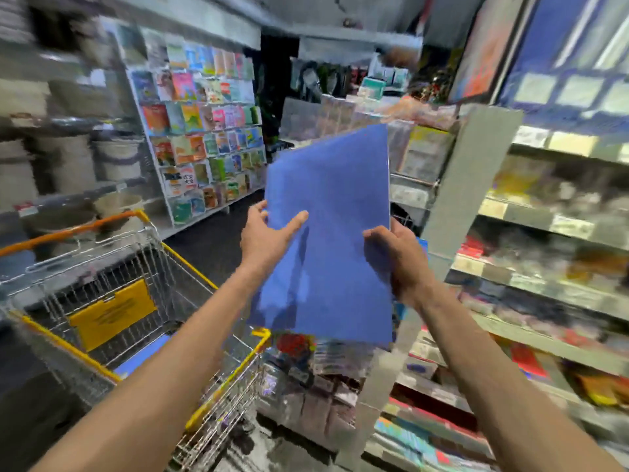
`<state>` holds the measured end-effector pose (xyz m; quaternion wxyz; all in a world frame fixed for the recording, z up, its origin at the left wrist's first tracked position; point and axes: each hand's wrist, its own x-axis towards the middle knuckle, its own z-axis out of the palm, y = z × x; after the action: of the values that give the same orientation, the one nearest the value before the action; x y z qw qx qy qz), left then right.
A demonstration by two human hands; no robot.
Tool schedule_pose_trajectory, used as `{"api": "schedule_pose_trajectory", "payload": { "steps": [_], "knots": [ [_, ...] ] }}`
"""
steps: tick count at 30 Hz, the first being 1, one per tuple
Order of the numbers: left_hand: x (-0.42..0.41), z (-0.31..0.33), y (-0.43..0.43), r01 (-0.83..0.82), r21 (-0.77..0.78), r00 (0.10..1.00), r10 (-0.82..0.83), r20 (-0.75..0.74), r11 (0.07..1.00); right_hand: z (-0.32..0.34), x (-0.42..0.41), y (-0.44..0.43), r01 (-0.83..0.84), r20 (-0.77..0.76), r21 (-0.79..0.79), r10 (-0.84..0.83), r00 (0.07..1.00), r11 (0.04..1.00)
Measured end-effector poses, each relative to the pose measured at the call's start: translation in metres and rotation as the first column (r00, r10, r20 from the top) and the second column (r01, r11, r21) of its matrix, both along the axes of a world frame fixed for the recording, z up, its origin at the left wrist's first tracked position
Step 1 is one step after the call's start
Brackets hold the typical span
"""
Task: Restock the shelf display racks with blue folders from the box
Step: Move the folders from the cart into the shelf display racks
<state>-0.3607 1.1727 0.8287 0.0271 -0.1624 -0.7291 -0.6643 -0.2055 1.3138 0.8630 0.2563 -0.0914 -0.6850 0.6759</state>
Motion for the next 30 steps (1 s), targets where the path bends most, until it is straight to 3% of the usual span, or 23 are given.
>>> {"api": "schedule_pose_trajectory", "payload": {
  "steps": [5, 9, 14, 17, 21, 25, 30],
  "knots": [
    [0.063, 0.029, 0.079, 0.160, 0.074, 0.987, -0.160, -0.006, 0.984, 0.029, 0.111, 0.078, 0.070, -0.073, -0.103, -0.078, 0.994, 0.992],
    [0.133, 0.053, 0.162, 0.355, 0.156, 0.923, -0.372, 0.098, 0.922, 0.050, 0.214, 0.142, 0.153, -0.098, -0.036, -0.156, 0.983, 0.988],
    [0.236, 0.090, 0.276, 0.545, 0.262, 0.815, -0.577, 0.060, 0.797, 0.083, 0.341, 0.234, 0.357, -0.101, -0.009, -0.356, 0.929, 0.934],
    [0.275, 0.109, 0.320, 0.539, 0.310, 0.810, -0.583, 0.065, 0.783, 0.101, 0.382, 0.270, 0.378, -0.113, -0.158, -0.397, 0.911, 0.912],
    [0.320, 0.143, 0.384, 0.558, 0.294, 0.815, -0.579, -0.019, 0.776, 0.127, 0.431, 0.330, 0.532, -0.187, -0.149, -0.552, 0.812, 0.833],
    [0.342, 0.171, 0.434, 0.551, 0.325, 0.826, -0.558, -0.083, 0.768, 0.153, 0.457, 0.374, 0.695, -0.302, -0.111, -0.690, 0.657, 0.710],
    [0.341, 0.201, 0.487, 0.592, 0.380, 0.796, -0.589, -0.139, 0.711, 0.199, 0.480, 0.431, 0.820, -0.455, -0.047, -0.743, 0.491, 0.571]
  ]
}}
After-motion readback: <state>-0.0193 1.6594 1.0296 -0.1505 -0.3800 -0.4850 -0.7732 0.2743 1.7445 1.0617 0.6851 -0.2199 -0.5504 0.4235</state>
